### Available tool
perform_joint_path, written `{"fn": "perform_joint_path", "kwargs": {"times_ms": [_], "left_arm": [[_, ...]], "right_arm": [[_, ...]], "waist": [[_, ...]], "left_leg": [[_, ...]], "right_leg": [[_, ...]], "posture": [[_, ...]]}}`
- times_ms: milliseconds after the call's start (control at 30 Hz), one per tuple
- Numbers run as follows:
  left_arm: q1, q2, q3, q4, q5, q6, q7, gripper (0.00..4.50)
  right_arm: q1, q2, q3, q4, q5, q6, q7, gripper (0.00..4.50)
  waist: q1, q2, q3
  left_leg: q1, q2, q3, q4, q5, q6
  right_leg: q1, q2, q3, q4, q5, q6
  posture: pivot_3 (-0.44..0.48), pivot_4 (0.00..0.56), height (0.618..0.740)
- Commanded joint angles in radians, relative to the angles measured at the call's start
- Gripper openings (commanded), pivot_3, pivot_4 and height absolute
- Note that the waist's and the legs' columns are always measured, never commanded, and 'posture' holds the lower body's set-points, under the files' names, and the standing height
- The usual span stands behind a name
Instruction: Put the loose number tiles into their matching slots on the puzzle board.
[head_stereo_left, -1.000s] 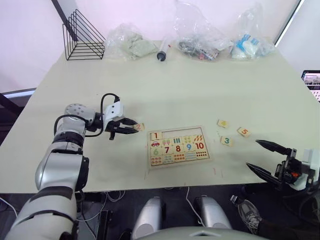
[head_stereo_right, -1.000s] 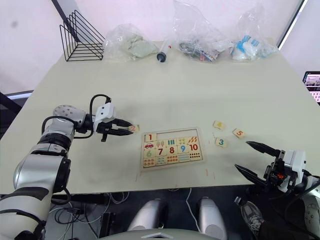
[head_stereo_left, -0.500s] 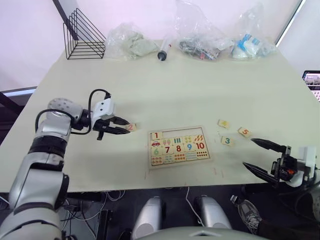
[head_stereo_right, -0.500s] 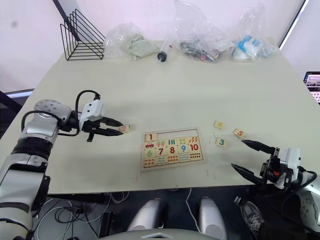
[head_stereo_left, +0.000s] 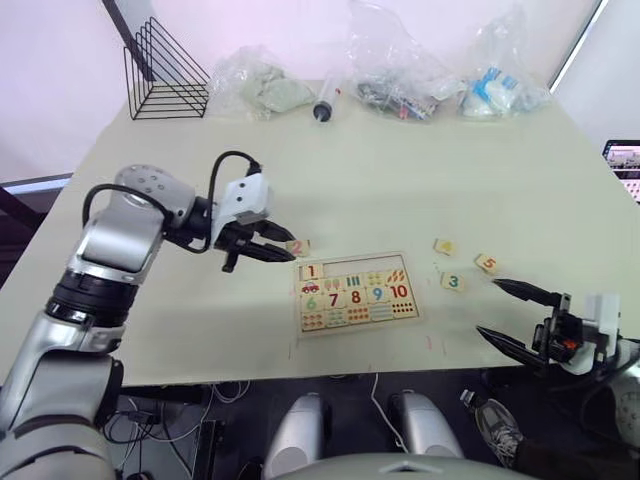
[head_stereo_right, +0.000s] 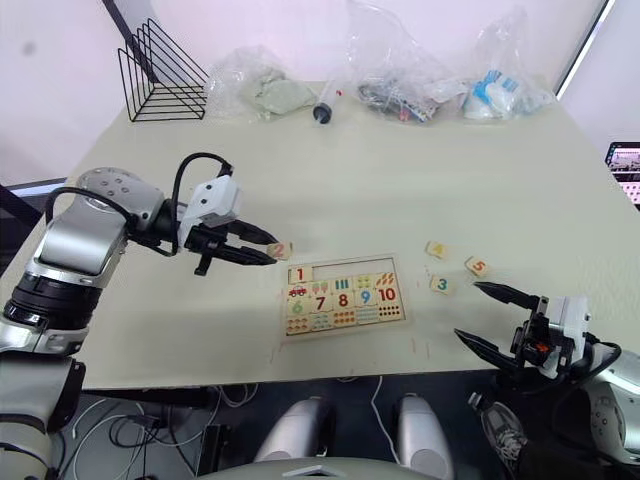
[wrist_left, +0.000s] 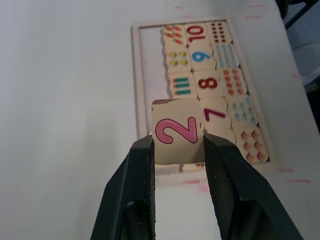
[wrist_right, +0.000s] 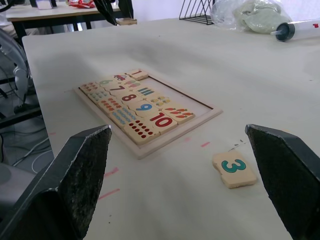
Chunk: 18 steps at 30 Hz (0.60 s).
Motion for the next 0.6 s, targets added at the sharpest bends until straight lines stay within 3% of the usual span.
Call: {"fn": "perform_joint_path", "kwargs": {"times_ms": [33, 600], "left_arm": [[-0.054, -0.034, -0.042, -0.056, 0.024, 0.047, 0.038, 0.91], [-0.199, -0.153, -0.316, -0.016, 0.237, 0.170, 0.102, 0.91]], "right_arm": [[-0.006, 0.004, -0.005, -0.033, 0.011, -0.017, -0.007, 4.50], [-0.020, 0.024, 0.013, -0.025, -0.002, -0.041, -0.021, 4.50]], "waist": [[0.003, 0.000, 0.000], [0.001, 0.000, 0.000]], "left_leg": [[0.000, 0.000, 0.000, 0.000, 0.000, 0.000], [-0.001, -0.001, 0.000, 0.001, 0.000, 0.000]], "right_leg": [[0.000, 0.000, 0.000, 0.000, 0.000, 0.000], [0.000, 0.000, 0.000, 0.000, 0.000, 0.000]], "posture": [[0.000, 0.150, 0.740], [0.000, 0.150, 0.740]]}}
